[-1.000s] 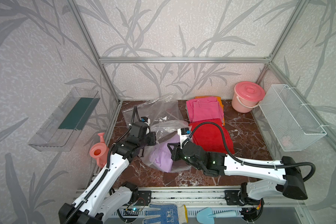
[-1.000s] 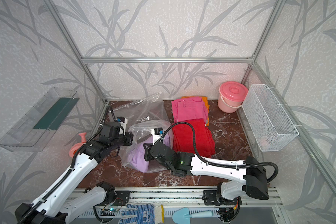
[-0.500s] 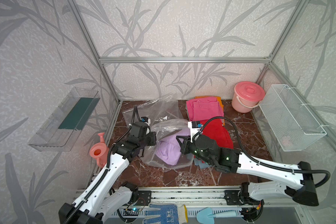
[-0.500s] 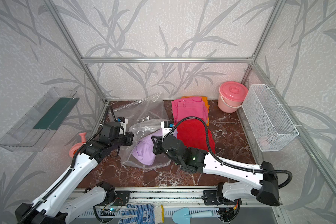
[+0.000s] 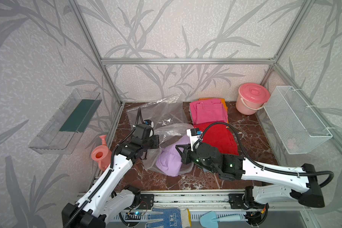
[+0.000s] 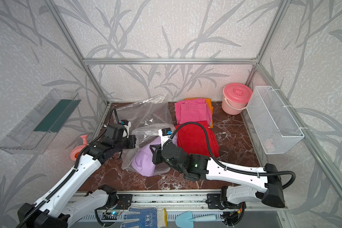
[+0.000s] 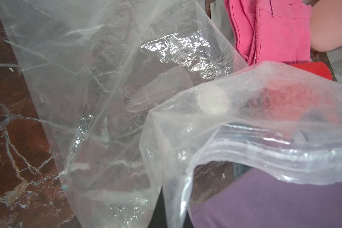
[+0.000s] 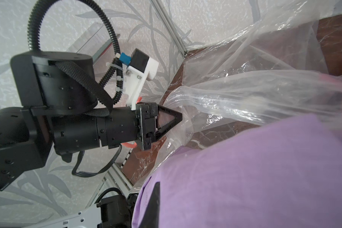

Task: Take the trousers out of the vacuum bag
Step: Take out the trousers from the vacuum bag.

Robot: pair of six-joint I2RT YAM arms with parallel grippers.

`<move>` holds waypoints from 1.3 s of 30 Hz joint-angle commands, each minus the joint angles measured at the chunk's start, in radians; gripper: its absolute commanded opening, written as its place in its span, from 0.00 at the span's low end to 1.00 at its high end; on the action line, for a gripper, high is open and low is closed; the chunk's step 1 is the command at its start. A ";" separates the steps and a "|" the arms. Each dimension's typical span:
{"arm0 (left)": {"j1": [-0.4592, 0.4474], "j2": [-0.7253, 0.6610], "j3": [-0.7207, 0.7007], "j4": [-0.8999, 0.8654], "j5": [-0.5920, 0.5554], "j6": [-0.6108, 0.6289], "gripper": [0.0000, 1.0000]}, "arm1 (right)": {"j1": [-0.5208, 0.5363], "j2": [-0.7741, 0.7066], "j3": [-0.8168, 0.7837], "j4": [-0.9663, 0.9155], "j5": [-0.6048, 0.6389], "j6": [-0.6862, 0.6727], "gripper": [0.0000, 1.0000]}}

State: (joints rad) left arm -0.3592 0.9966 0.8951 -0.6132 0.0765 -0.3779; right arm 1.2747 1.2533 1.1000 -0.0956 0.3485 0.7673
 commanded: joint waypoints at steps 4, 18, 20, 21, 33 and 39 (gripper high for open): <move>0.003 -0.001 0.015 -0.005 -0.017 0.004 0.00 | -0.055 -0.073 0.173 0.052 -0.046 -0.108 0.01; 0.002 0.058 0.029 -0.023 -0.049 0.007 0.00 | -0.213 -0.135 0.345 0.005 -0.221 -0.155 0.01; 0.002 0.066 0.029 -0.024 -0.053 0.008 0.00 | -0.242 -0.157 0.340 0.000 -0.235 -0.142 0.01; 0.002 0.070 0.027 -0.025 -0.053 0.007 0.00 | -0.267 -0.167 0.339 -0.002 -0.239 -0.144 0.01; 0.002 0.073 0.031 -0.033 -0.067 0.005 0.00 | -0.588 -0.256 0.295 -0.150 -0.282 -0.136 0.01; 0.003 0.062 0.027 -0.031 -0.078 0.000 0.00 | -0.775 -0.270 0.248 -0.201 -0.368 -0.076 0.01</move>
State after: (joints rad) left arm -0.3588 1.0721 0.8951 -0.6220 0.0189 -0.3779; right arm 0.5575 1.0080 1.3521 -0.3359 0.0418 0.6621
